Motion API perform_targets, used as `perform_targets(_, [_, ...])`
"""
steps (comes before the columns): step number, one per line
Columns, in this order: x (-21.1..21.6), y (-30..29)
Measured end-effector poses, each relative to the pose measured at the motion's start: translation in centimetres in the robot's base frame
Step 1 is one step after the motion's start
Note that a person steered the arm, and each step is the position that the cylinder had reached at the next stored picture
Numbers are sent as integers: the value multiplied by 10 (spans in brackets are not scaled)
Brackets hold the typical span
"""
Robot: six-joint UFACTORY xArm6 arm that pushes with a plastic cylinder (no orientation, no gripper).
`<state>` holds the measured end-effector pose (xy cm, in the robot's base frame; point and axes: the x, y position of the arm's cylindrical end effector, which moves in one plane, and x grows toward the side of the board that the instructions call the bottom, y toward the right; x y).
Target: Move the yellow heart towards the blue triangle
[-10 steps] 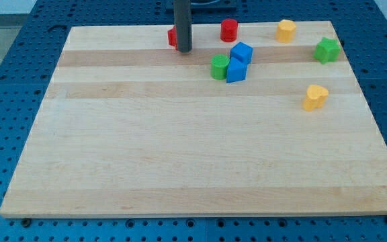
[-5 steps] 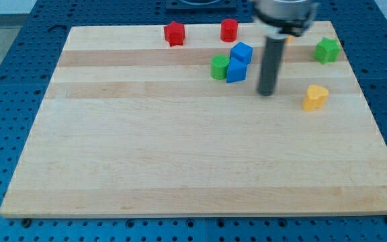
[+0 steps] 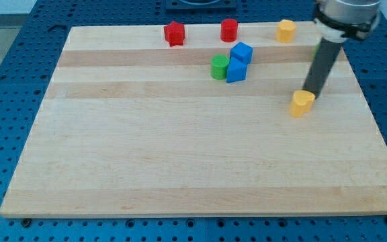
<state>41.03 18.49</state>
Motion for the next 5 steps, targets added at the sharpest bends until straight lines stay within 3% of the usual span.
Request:
perform_targets(3, [46, 37])
perform_targets(5, [15, -43])
